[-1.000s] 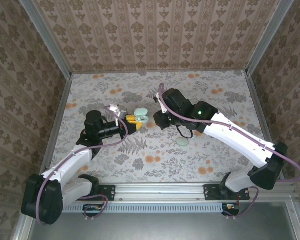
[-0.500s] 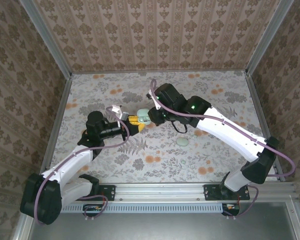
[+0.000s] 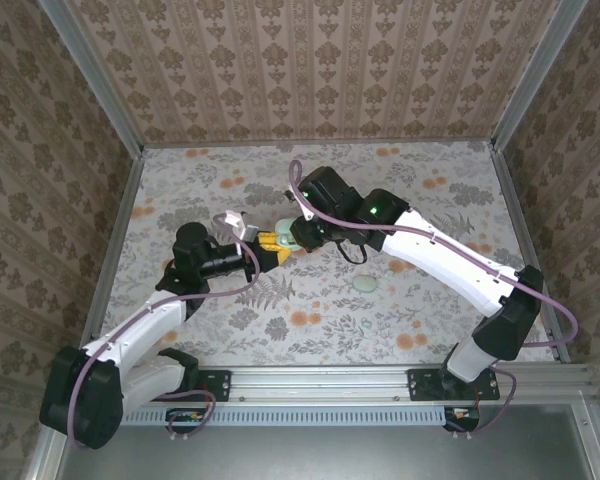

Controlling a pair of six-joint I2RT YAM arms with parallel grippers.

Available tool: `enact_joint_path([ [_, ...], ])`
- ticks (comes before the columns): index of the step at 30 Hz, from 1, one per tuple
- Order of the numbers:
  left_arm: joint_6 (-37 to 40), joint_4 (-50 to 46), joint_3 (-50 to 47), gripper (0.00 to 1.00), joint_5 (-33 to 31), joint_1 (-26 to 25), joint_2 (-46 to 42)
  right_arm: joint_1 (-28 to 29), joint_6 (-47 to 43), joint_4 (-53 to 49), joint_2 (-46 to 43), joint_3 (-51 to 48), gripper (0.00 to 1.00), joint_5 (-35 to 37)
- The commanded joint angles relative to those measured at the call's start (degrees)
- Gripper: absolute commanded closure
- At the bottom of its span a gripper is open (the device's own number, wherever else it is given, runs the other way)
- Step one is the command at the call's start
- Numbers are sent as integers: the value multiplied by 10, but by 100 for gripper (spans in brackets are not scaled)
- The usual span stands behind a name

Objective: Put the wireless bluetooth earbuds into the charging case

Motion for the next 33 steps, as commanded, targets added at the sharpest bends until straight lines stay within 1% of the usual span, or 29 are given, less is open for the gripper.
enact_joint_path([
  [1,14,19,2,87,3,-3,-4,4,-14,-22,10,18,83,-9],
  [9,16,17,2,87,0,-3,-6,11,-20,-41,22,25,82,-10],
  [13,18,14,2,87,-1,-3,-9,13,-18,-43,25,28,80,-24],
  [18,17,14,2,87,-2,-2,-9,13,-12,-33,24,30,75,-31],
  [27,18,12,-1,87,-4,-3,-15,12,2,-29,25,34,73,-33],
  [33,19,13,-1,87,-3,-2,-15,6,18,-19,19,37,69,-47],
])
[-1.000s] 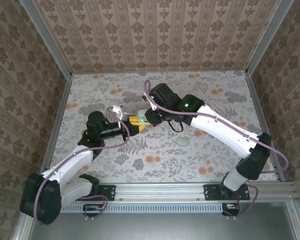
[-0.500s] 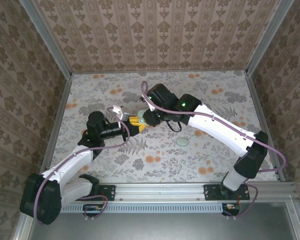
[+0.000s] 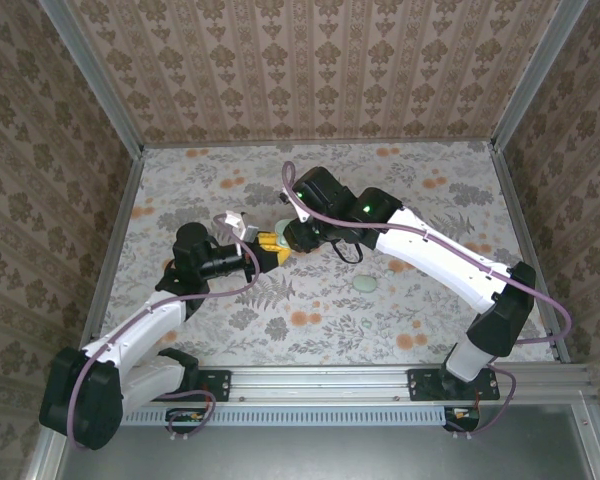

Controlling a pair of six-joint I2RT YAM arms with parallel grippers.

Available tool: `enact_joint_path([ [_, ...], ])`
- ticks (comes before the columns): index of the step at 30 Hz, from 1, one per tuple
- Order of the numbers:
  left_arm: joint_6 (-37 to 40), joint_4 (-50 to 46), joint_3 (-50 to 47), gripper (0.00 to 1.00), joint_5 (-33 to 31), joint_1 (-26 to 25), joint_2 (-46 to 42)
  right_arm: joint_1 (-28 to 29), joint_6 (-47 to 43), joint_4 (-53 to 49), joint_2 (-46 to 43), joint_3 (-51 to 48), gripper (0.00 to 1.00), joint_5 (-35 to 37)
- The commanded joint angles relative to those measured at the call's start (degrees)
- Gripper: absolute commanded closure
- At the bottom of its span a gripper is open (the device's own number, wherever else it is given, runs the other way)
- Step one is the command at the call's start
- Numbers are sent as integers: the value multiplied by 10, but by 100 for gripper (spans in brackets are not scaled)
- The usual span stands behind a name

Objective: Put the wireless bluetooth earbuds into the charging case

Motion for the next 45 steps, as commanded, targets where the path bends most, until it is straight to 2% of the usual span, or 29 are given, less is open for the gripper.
enact_joint_path([
  [1,15,22,-1,87,0,-2,-12,-2,18,-4,-3,18,69,-29],
  [23,16,18,-4,86,-3,-2,-21,-14,50,22,-11,20,66,-74],
  [45,18,17,-5,87,-4,-2,-22,-15,64,29,-22,20,65,-84],
])
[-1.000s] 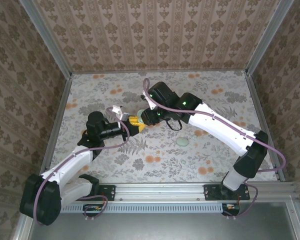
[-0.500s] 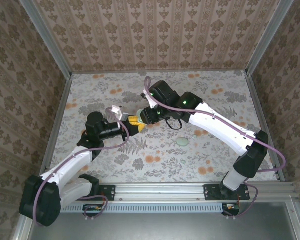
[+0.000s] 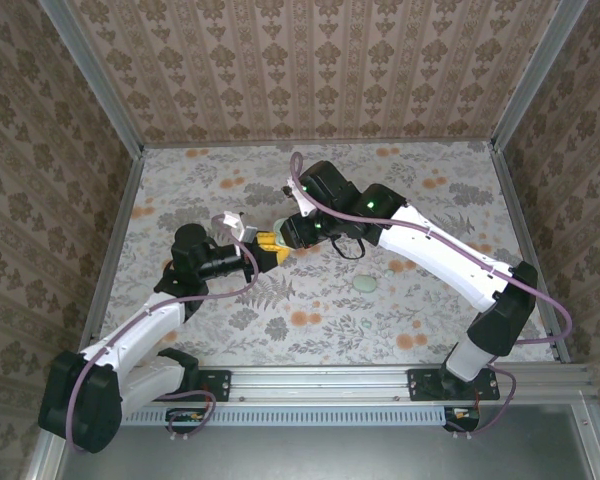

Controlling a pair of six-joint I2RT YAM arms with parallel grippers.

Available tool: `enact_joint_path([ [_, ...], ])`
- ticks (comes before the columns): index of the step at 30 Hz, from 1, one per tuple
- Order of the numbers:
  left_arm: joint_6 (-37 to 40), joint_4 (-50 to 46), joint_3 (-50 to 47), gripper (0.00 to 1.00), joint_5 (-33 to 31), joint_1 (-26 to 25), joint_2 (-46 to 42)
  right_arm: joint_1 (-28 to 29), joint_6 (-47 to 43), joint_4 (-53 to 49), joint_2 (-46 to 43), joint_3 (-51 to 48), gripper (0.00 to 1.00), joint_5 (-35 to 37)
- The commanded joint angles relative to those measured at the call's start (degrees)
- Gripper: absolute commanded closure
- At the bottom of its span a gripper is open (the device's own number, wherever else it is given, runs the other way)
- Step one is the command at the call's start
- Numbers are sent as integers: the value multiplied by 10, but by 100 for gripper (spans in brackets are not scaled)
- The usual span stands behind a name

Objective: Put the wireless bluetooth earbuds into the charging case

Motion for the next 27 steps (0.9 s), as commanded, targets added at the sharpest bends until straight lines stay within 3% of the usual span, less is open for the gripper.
enact_joint_path([
  [1,14,17,-2,87,3,-2,-12,2,13,14,-21,19,65,-28],
  [27,14,18,-1,87,4,-3,-12,-7,28,12,-26,9,65,-30],
])
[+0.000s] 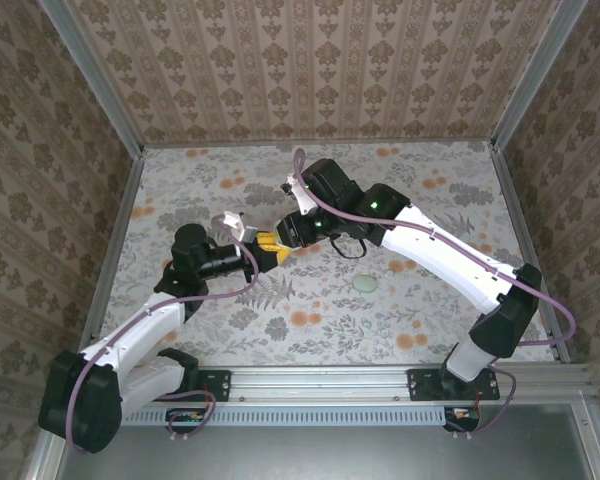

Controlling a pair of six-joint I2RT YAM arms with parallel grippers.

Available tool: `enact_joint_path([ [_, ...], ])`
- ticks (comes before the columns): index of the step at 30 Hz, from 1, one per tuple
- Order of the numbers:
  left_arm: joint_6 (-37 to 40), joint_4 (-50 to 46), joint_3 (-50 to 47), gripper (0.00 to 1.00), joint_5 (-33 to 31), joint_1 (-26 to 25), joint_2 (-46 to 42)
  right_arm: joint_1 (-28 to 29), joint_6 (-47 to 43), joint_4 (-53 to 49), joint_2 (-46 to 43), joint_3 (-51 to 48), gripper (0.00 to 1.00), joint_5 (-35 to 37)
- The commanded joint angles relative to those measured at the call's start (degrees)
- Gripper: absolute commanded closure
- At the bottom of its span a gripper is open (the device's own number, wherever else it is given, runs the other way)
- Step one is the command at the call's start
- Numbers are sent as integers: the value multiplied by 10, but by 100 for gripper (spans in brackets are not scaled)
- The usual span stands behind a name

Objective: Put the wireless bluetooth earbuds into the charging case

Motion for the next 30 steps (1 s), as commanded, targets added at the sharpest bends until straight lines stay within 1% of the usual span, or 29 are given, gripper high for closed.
enact_joint_path([
  [1,12,18,-1,87,5,-2,-12,-5,12,-2,-19,4,65,0],
  [19,13,32,-3,87,7,-3,-13,-11,32,19,-45,-28,65,8],
  [26,13,39,-3,87,3,-3,-12,-12,71,56,-71,-69,67,21],
  [30,13,39,-3,87,2,-3,-12,-10,93,57,-76,-75,68,45],
])
